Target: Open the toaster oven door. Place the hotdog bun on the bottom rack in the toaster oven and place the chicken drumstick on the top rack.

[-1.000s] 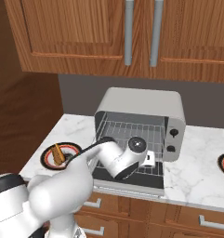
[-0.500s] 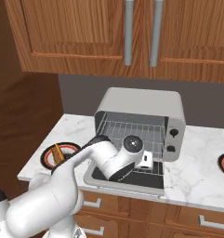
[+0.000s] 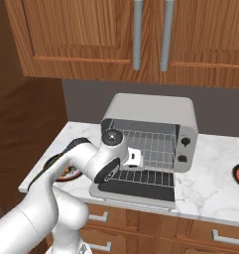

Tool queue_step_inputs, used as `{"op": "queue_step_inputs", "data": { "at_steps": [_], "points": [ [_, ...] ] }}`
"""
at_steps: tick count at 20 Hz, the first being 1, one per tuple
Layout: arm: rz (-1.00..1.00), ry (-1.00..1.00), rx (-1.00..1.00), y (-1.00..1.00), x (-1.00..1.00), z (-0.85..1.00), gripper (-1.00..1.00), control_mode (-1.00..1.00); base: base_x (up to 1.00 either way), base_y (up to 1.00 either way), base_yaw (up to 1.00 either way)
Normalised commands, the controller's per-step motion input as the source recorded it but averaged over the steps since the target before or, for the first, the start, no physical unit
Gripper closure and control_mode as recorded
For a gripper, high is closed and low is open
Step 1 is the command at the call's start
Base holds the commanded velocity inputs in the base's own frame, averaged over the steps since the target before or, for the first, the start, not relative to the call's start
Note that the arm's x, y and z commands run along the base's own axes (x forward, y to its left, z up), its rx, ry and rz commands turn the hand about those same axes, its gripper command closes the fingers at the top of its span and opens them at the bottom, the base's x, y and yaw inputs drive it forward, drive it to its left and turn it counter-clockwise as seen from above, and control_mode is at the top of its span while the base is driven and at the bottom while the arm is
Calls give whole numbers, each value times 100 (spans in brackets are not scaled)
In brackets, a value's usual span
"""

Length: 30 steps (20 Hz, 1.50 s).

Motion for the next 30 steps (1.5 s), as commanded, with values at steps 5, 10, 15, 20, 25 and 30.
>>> {"op": "queue_step_inputs", "data": {
  "at_steps": [5,10,15,20,25,30],
  "points": [
    [0,11,-1,64,1,18,-100,-100,0,0,0],
    [1,5,0,59,13,16,-100,-100,0,0,0],
    [0,3,0,63,3,10,-100,-100,0,0,0],
    [3,6,1,54,0,5,-100,-100,0,0,0],
    [14,1,5,40,0,-2,-100,-100,0,0,0],
    [12,3,9,42,10,-5,-100,-100,0,0,0]
  ]
}}
